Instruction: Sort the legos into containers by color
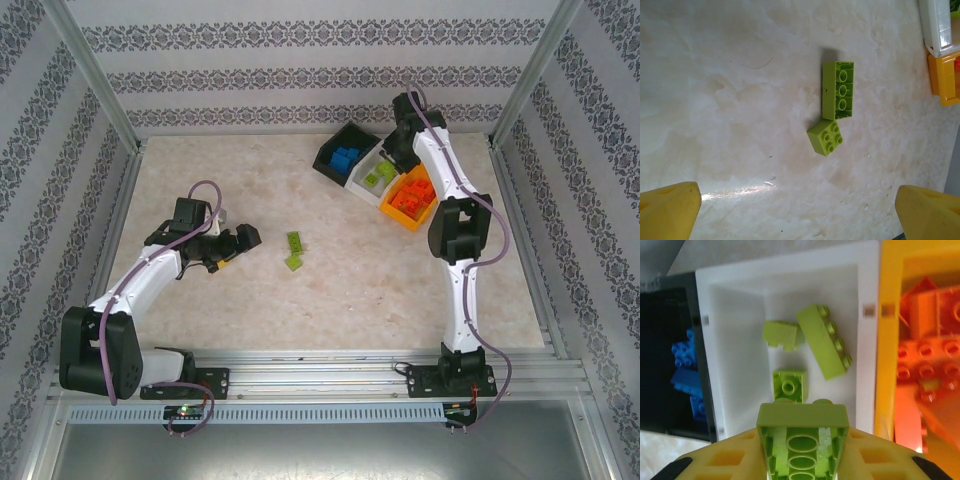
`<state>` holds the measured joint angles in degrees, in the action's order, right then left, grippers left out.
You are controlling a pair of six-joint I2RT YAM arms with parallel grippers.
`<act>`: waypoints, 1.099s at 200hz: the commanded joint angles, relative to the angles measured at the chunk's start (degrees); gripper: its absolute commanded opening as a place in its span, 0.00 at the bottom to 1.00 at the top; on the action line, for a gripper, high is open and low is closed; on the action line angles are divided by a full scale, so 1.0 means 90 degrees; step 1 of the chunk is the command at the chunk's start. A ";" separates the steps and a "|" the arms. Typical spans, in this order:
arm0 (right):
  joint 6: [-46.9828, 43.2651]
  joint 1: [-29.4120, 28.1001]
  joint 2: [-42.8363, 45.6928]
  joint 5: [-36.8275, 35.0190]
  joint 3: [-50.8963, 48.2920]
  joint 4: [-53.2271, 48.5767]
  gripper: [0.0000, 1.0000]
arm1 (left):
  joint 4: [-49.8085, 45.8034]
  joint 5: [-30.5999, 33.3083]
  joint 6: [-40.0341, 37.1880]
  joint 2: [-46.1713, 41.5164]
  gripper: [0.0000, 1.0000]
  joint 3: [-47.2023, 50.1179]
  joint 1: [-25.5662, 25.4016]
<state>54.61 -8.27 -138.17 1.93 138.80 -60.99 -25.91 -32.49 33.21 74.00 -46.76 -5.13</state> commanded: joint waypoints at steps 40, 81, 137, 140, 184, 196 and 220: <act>-0.0494 0.0134 -0.0746 0.0161 0.0915 -0.0058 0.55 | -0.0080 0.0129 0.0127 0.0105 1.00 -0.0331 -0.0111; -0.0799 0.0174 -0.0533 0.0309 0.0925 0.0042 0.75 | -0.0031 0.0174 0.0148 0.0421 1.00 -0.0597 -0.0294; -0.2048 0.0128 0.0918 0.0888 -0.0093 0.0592 0.98 | 0.0075 0.0138 -0.0017 0.1121 1.00 -0.1150 -0.0758; -0.2090 0.0129 0.1032 0.0914 -0.0213 0.0664 0.98 | 0.0092 0.0119 -0.0018 0.1160 1.00 -0.1167 -0.0782; -0.2135 0.0204 0.3008 0.1775 -0.3143 0.2270 0.98 | 0.0201 0.0131 -0.0086 0.1597 1.00 -0.1531 -0.1131; -0.2091 0.0233 0.3492 0.1951 -0.3848 0.2522 0.98 | 0.0217 0.0101 -0.0099 0.1719 1.00 -0.1616 -0.1222; -0.2074 0.0240 0.4242 0.2509 -0.5159 0.2905 0.98 | 0.0256 0.0090 -0.0096 0.1957 1.00 -0.1792 -0.1383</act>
<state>36.95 -6.57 -104.09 18.06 101.43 -40.51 -25.45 -31.31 33.45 89.82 -60.60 -16.01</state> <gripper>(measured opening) 0.980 0.998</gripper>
